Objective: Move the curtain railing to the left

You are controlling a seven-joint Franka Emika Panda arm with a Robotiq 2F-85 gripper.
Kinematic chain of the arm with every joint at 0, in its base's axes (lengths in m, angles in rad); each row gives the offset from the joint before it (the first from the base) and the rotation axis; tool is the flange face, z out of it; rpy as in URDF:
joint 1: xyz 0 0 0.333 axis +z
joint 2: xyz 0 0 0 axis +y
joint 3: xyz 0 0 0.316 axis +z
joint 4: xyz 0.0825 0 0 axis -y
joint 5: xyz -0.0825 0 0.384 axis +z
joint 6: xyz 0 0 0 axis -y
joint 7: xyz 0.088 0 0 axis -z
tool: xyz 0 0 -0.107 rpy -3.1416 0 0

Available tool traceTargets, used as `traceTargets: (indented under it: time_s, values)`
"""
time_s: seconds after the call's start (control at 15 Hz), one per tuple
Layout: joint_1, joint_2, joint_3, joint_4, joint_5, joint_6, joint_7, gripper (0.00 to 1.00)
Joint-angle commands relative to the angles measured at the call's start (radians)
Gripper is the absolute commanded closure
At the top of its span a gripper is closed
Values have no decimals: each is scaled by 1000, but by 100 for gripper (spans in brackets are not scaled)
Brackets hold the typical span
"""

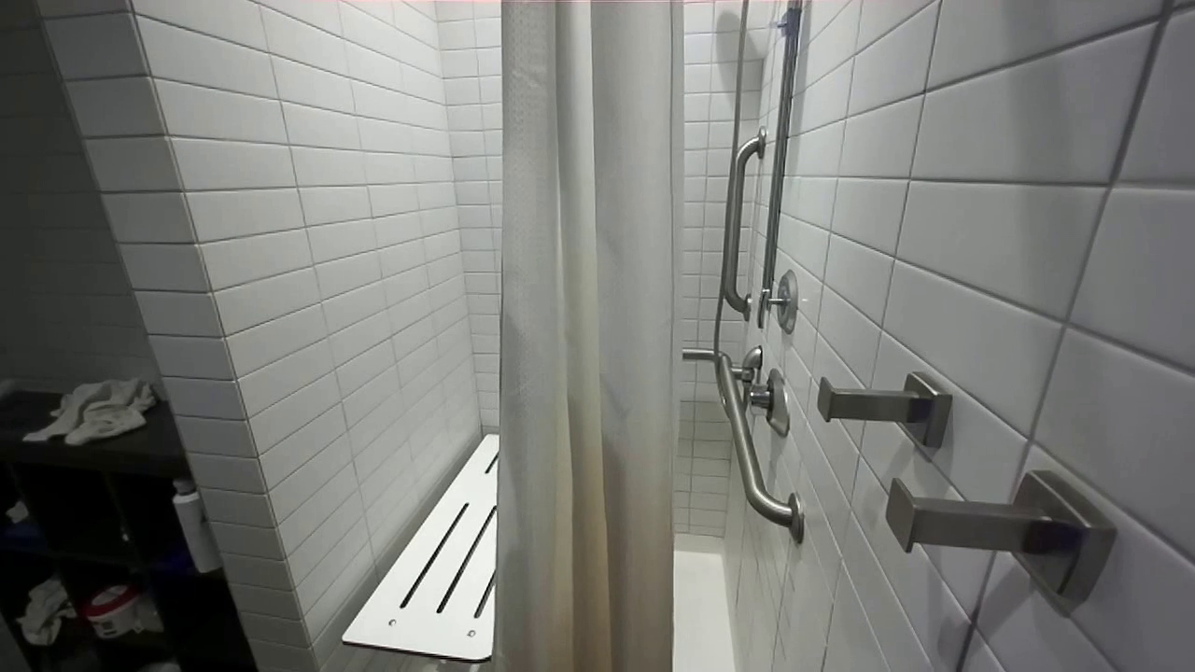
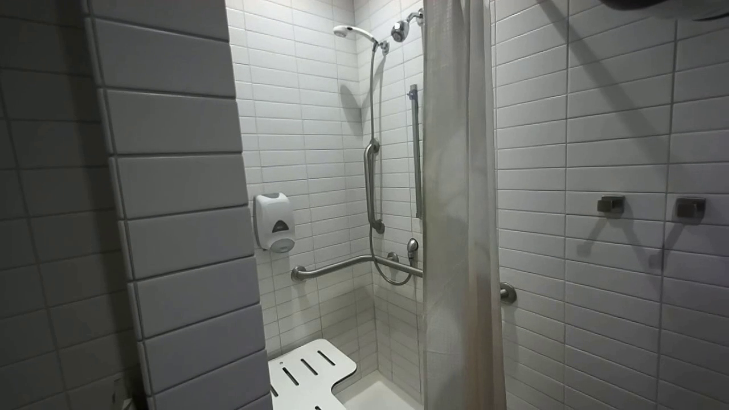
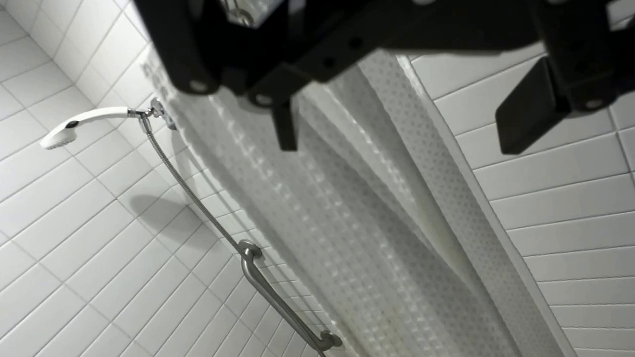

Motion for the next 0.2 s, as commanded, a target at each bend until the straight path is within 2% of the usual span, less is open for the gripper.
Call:
traceTargets:
  time_s: [0.0,0.13]
  values:
    - [-2,0,-7,-11,5,-13,-1,0]
    - [-9,13,-1,-34,0,-26,0,0]
